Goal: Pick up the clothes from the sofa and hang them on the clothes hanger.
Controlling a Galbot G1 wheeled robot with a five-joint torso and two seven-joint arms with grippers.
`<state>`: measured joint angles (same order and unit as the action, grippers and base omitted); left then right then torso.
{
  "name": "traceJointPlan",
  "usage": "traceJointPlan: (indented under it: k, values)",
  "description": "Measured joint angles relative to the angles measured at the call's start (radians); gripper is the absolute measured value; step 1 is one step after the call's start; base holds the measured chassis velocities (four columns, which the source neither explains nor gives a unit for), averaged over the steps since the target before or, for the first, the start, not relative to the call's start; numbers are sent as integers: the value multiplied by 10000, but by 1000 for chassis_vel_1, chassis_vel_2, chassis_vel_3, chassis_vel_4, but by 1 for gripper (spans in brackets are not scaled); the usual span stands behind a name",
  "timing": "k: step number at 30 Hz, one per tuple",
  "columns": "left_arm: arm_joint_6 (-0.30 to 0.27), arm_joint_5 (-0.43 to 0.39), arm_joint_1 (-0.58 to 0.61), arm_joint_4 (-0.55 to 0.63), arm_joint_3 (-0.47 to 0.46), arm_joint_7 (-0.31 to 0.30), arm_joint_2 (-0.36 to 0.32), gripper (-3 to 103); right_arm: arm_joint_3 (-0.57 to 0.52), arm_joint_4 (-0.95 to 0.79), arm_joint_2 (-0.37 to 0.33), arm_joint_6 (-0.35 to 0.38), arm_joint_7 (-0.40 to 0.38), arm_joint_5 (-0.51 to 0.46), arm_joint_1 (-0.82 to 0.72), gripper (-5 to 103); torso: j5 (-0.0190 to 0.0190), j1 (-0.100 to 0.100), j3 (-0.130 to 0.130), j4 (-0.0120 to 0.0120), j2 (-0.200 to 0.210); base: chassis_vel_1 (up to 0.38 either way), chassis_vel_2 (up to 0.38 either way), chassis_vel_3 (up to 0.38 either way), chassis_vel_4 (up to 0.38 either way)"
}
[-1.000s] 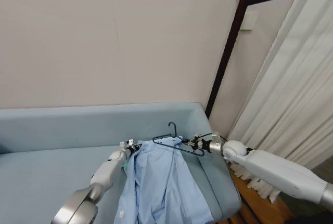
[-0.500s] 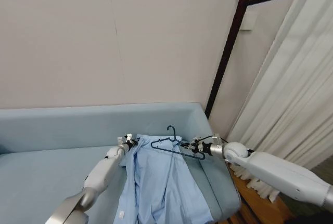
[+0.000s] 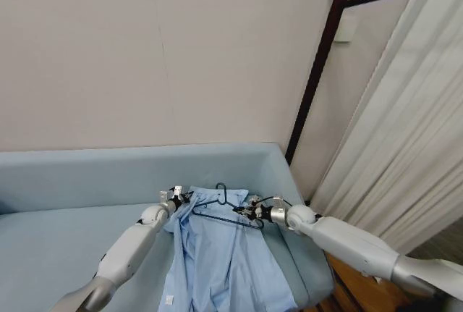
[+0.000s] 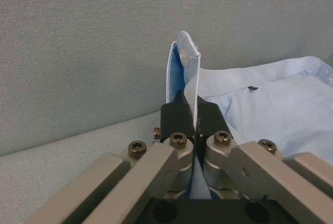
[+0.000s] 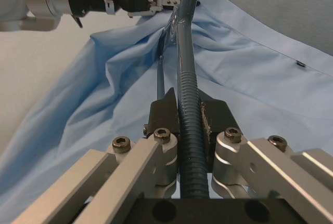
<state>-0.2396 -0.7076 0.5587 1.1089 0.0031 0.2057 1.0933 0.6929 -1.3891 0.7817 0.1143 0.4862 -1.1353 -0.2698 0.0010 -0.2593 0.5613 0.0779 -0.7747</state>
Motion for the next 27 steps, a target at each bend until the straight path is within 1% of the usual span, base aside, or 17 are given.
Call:
traceJointPlan:
  k: [1,4,5,8,10,13,14,15,16,19,20,25,26,27]
  values:
    - [0,0,0,0,0,0,0,0,0,0,0,0,0,0,0,8,0,0,0,0,0,0,0,0,0]
    - [8,68,114,275,53,-102,-46,0,3,445,481,17,107,-60,-10,8,1,0,0,1,0,0,0,0,0]
    - [8,68,114,275,53,-102,-46,0,3,445,481,17,107,-60,-10,8,1,0,0,1,0,0,0,0,0]
    - [-1,95,225,746,102,-161,-199,0,-68,969,991,42,198,-278,-75,8,3,0,0,-1,1,0,0,0,0]
    - [-12,97,249,891,128,-172,-264,0,-93,1081,1099,72,215,-387,-90,8,2,0,0,-2,1,0,0,0,0]
    - [-29,99,323,1247,216,-333,-415,0,-191,1560,1539,156,283,-670,-163,8,1,0,0,1,0,0,0,0,0]
    - [-29,99,364,1358,230,-409,-468,0,-279,1844,1745,156,309,-695,-221,8,1,0,0,1,0,0,0,0,0]
    - [-29,99,364,1358,230,-409,-468,0,-279,1844,1745,156,309,-695,-221,8,1,0,0,1,0,0,0,0,0]
    - [-29,103,413,1457,235,-489,-525,0,-377,2118,1955,157,320,-696,-289,8,1,0,0,3,1,0,0,0,0]
    - [-29,166,688,1970,245,-600,-891,0,-599,3192,2637,-38,344,-422,-417,8,3,0,0,0,1,0,0,0,0]
    - [-29,166,688,1970,245,-600,-891,0,-599,3192,2637,-38,344,-422,-417,8,3,0,0,0,1,0,0,0,0]
    - [-29,224,1140,2688,285,-638,-1448,0,-551,5023,3622,-625,736,164,-191,8,1,0,0,-3,2,0,0,0,0]
    - [-29,224,1140,2688,285,-638,-1448,0,-551,5023,3622,-625,736,164,-191,8,1,0,0,-3,2,0,0,0,0]
    - [-29,228,1176,2747,298,-643,-1497,0,-495,5310,3783,-729,831,231,-106,8,1,0,0,-1,2,0,0,0,0]
